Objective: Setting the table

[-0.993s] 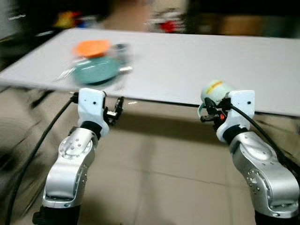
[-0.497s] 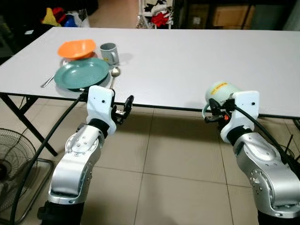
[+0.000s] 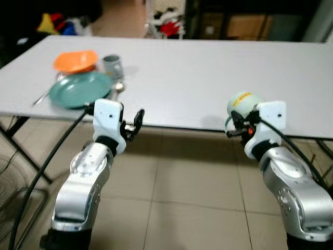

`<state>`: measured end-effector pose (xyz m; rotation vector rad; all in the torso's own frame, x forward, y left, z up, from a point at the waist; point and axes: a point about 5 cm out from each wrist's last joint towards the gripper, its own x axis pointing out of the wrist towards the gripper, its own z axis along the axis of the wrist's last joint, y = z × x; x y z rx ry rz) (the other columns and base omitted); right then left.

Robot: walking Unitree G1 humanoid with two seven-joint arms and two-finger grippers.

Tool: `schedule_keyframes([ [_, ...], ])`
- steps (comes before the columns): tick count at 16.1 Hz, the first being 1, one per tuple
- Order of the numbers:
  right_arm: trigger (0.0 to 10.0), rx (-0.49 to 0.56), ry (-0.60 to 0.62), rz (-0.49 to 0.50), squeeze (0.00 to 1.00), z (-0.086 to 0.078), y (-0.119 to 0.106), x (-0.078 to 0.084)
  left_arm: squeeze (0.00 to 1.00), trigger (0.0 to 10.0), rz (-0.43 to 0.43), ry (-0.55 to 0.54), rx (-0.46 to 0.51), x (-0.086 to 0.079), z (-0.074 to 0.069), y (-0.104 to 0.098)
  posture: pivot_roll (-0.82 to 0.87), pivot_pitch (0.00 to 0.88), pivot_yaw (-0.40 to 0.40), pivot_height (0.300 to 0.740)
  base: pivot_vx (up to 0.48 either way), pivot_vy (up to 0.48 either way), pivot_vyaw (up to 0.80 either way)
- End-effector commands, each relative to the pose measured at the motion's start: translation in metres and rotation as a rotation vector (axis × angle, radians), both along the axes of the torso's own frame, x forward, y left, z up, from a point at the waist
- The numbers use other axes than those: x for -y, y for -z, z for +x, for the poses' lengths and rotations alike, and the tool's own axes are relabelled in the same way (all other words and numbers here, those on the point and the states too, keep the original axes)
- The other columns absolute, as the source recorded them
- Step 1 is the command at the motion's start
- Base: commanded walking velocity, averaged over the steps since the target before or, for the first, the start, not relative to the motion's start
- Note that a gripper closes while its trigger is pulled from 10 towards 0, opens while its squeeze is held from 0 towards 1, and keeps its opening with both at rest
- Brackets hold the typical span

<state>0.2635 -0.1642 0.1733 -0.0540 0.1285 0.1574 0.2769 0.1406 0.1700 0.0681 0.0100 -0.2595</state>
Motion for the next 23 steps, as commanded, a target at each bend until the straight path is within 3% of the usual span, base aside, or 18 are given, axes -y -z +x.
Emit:
schedule_keyframes([
  [1,10.0,0.032,-0.013,0.01,0.0,0.0011,-0.0065,-0.0026,0.0,10.0,-0.003,-0.01,0.009,-0.0039,-0.0003,-0.0019,0.05,0.0,0.048,0.74,0.364,0.0,0.0],
  [9,10.0,0.02,-0.007,0.045,0.0,0.0,-0.0056,-0.003,0.0,10.0,-0.01,-0.003,0.008,-0.0024,0.0012,-0.0015,0.04,0.0,0.055,0.74,0.371,0.0,0.0],
  [12,10.0,0.026,-0.003,0.023,0.0,-0.0001,-0.0058,-0.002,0.0,10.0,-0.008,0.005,0.004,-0.0014,0.0017,-0.0008,0.03,0.0,0.064,0.74,0.374,0.0,0.0],
  [15,10.0,0.025,-0.004,0.02,0.0,-0.0002,-0.0059,-0.0012,0.0,10.0,-0.008,0.01,0.003,0.0001,0.0028,-0.0008,0.03,0.0,0.067,0.74,0.375,0.0,-0.8],
  [23,10.0,0.023,-0.044,-0.003,0.0,0.0032,-0.0068,-0.0006,0.0,10.0,-0.003,0.009,0.006,0.0014,0.0015,-0.0007,0.04,0.0,0.056,0.74,0.373,0.0,0.0],
])
